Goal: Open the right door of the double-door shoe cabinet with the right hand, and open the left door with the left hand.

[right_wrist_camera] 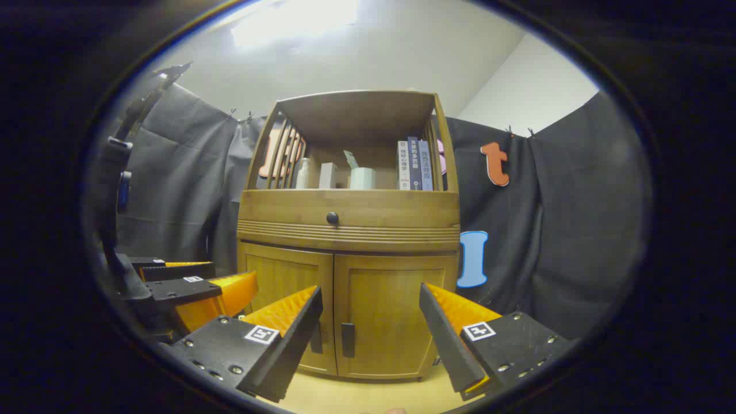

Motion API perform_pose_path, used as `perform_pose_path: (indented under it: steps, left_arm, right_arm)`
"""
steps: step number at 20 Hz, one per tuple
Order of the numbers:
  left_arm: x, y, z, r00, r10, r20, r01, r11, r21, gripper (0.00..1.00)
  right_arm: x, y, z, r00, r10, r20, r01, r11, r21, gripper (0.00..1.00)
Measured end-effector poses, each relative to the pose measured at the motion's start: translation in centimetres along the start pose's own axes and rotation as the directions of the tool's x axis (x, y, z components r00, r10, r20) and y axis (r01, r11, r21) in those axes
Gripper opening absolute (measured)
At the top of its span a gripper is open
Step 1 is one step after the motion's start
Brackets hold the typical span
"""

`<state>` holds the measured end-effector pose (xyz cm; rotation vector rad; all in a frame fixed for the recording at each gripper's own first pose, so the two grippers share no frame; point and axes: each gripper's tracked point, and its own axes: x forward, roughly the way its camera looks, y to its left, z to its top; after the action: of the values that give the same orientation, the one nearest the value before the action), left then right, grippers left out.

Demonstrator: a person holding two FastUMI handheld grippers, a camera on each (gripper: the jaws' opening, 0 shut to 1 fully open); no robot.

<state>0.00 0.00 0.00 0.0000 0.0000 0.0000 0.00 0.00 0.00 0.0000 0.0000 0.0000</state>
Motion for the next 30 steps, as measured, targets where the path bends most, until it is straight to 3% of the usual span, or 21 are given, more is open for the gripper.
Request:
perform_pose_path:
  steps: [1,2,5,7,17,19,21,24,30]
  left_arm:
    - [-0.1,-0.1,-0.1,1.000,0.002,-0.001,-0.002,1.000,0.001,0.99]
    - [-0.1,0.0,0.0,1.000,0.003,-0.002,-0.003,1.000,0.003,0.95]
    - [-0.2,0.0,-0.3,1.000,0.011,-0.008,-0.011,1.000,0.003,0.99]
    - [-0.2,0.0,-0.5,1.000,0.014,-0.013,-0.014,1.000,0.002,0.92]
    - [-0.5,0.8,0.5,0.998,0.054,0.019,-0.054,0.999,0.009,0.94]
    - [-0.8,1.5,1.0,0.996,0.077,0.037,-0.078,0.997,0.008,0.92]
    - [-1.1,2.0,1.4,0.995,0.089,0.049,-0.090,0.996,0.008,0.96]
    - [-1.7,3.7,1.3,0.992,0.121,0.045,-0.122,0.992,0.021,0.92]
    - [-3.6,8.7,1.0,0.971,0.238,0.030,-0.239,0.969,0.064,0.92]
  right_arm:
    - [0.0,-0.2,0.0,1.000,-0.006,-0.002,0.006,1.000,0.006,1.00]
    - [-0.1,-0.3,-0.2,1.000,-0.007,-0.005,0.007,1.000,0.014,1.00]
    - [0.0,-0.4,-0.4,1.000,-0.005,-0.017,0.005,0.999,0.038,0.97]
    - [0.1,-0.7,-0.4,1.000,-0.011,-0.018,0.011,0.999,0.033,0.97]
    - [0.3,-0.9,-0.1,1.000,-0.005,-0.002,0.005,0.998,0.060,0.97]
    - [0.7,-0.7,-1.1,1.000,0.004,-0.016,-0.003,0.999,0.050,0.97]
    - [1.5,-0.4,-2.5,0.999,0.014,-0.043,-0.012,0.999,0.038,1.00]
    - [3.4,0.4,-5.6,0.995,0.039,-0.088,-0.037,0.999,0.021,0.99]
    - [8.0,3.1,-13.2,0.975,0.093,-0.203,-0.095,0.996,0.002,0.98]
